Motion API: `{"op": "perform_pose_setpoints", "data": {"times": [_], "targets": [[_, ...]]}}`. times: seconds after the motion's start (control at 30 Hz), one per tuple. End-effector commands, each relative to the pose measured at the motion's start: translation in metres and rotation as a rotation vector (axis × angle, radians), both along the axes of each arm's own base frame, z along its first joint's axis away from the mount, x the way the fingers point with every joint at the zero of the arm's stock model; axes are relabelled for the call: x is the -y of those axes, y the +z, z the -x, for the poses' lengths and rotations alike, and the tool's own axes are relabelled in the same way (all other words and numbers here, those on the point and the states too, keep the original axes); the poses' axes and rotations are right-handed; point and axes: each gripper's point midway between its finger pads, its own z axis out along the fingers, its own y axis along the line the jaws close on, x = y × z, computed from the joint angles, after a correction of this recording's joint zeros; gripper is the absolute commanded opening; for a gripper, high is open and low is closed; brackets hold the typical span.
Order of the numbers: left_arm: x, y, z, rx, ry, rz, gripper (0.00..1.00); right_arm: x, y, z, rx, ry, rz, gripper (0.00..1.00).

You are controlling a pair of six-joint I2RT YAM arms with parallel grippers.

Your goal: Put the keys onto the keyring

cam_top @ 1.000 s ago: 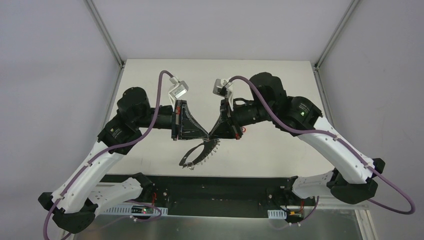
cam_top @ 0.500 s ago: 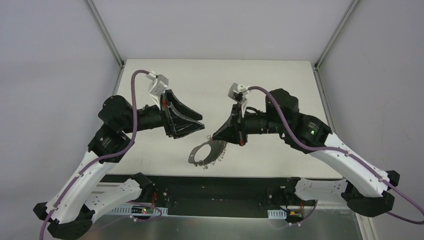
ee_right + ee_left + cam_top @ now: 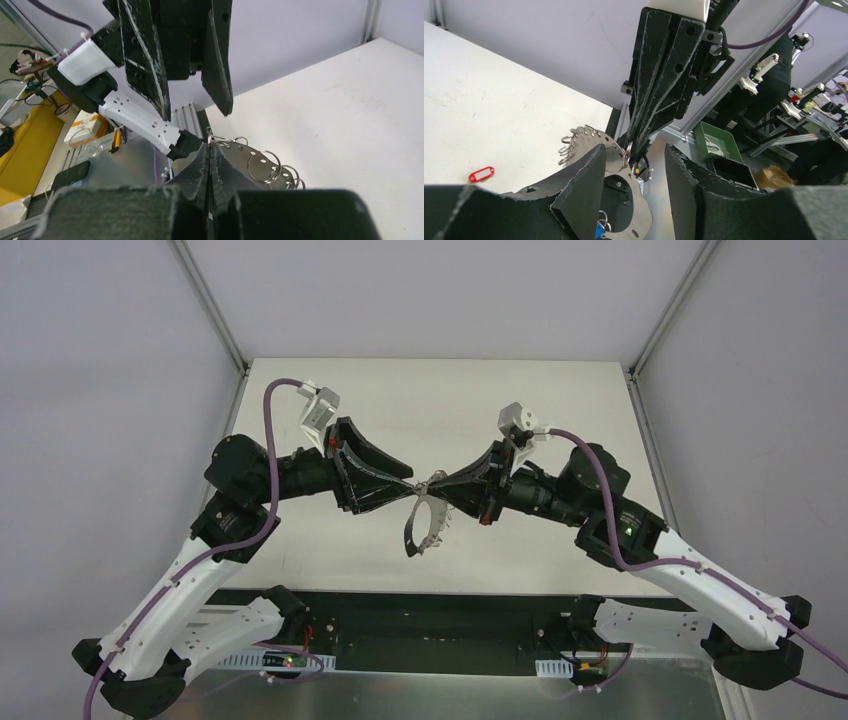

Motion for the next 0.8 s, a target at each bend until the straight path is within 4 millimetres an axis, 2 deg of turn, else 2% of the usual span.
{"op": "perform_pose_setpoints", "data": {"times": [0.0, 0.37, 0.77], "targets": [[0.000, 0.019, 0.012, 0.048, -0.064, 0.078, 0.45, 0.005, 0.057, -0.005, 0.095, -0.056, -0.212, 0.00], [-0.003, 0.018, 0.015, 0.047, -0.055, 0.084, 0.37, 0.006, 0.067, -0.009, 0.113, -0.091, -0.251, 0.00], [-0.019, 0.020, 0.019, 0.059, 0.025, 0.063, 0.36, 0.009, 0.064, -0.011, 0.113, -0.115, -0.245, 0.00]]}}
